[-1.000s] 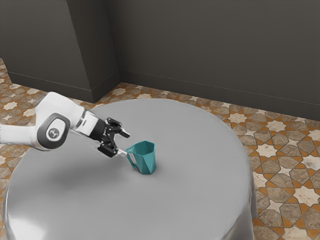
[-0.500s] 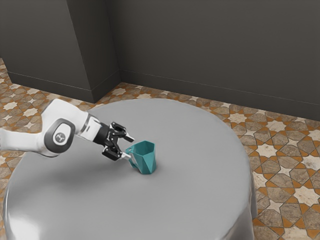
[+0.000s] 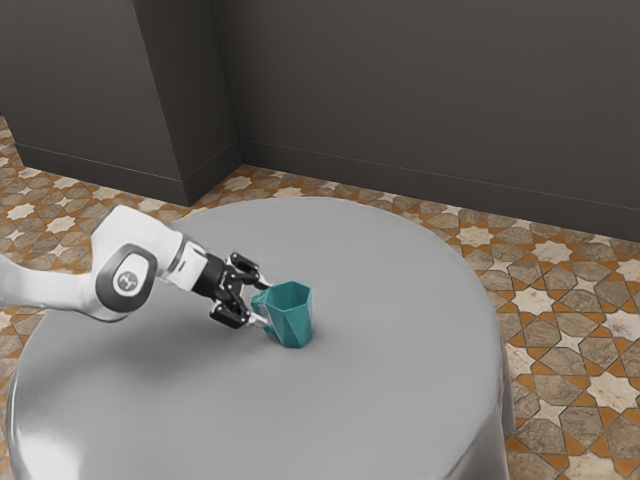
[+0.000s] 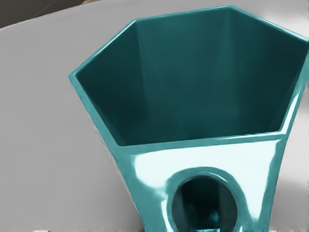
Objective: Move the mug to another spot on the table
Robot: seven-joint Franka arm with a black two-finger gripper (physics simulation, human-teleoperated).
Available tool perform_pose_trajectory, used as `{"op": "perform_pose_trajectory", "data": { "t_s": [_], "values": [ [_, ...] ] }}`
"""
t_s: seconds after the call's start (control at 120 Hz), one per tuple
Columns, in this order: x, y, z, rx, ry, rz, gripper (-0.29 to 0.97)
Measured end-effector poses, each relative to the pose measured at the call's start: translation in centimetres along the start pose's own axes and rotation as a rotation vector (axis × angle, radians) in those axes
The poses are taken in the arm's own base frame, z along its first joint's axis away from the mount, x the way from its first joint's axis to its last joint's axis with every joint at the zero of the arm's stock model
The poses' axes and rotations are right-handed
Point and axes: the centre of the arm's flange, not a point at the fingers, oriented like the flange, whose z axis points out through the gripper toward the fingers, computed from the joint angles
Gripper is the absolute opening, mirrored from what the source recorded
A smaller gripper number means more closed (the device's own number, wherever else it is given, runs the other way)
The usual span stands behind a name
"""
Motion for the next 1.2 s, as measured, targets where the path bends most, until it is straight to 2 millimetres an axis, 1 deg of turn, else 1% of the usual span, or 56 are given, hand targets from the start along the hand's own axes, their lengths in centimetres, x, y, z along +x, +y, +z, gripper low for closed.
{"op": "perform_pose_trajectory", "data": {
  "t_s": [0.242,0.3,0.508,0.675,0.833,1.033,1.117,1.2],
  "values": [
    [-0.6,0.4,0.7,-0.014,0.004,0.003,0.36],
    [-1.0,0.6,0.9,-0.019,0.002,0.0,0.33],
    [-1.4,0.9,1.5,-0.029,0.004,0.001,0.21],
    [-1.5,1.1,1.8,-0.035,0.007,0.005,0.1],
    [-1.5,1.1,1.9,-0.035,0.01,0.008,0.04],
    [-1.7,0.9,1.7,-0.03,0.009,0.009,0.01],
    [-1.8,0.8,1.4,-0.022,0.008,0.007,0.0],
    [-2.4,0.4,0.6,-0.007,0.007,-0.006,0.0]
  ]
}}
